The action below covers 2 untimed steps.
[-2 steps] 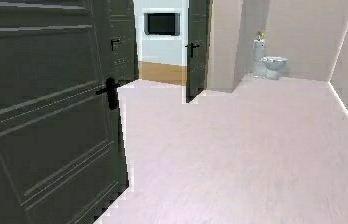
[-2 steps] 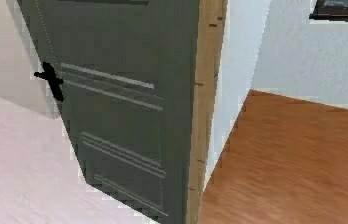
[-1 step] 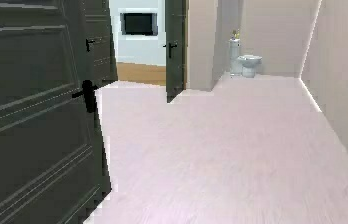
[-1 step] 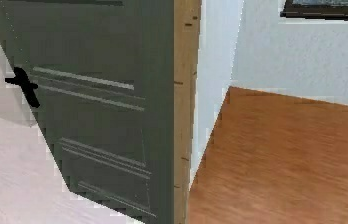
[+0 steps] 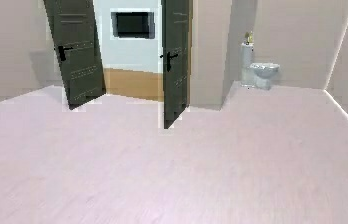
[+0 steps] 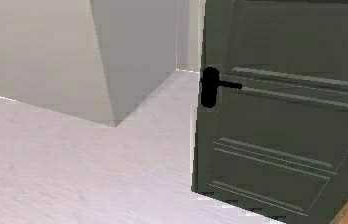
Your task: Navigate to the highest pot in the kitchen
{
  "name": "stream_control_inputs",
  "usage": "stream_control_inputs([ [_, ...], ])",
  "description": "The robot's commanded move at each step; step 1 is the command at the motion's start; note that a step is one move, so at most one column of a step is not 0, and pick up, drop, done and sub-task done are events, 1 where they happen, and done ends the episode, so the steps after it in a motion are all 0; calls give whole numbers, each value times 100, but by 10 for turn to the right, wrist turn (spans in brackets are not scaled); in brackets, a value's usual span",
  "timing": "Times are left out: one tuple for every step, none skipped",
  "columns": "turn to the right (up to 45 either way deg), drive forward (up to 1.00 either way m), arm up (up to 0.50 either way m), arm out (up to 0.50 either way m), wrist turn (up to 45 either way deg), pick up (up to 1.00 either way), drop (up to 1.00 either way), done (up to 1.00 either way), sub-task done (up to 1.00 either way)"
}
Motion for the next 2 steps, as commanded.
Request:
stream_control_inputs([
  [30, 0, 0, 0, 0, 0, 0, 0, 0],
  [0, 30, 0, 0, 0, 0, 0, 0, 0],
])
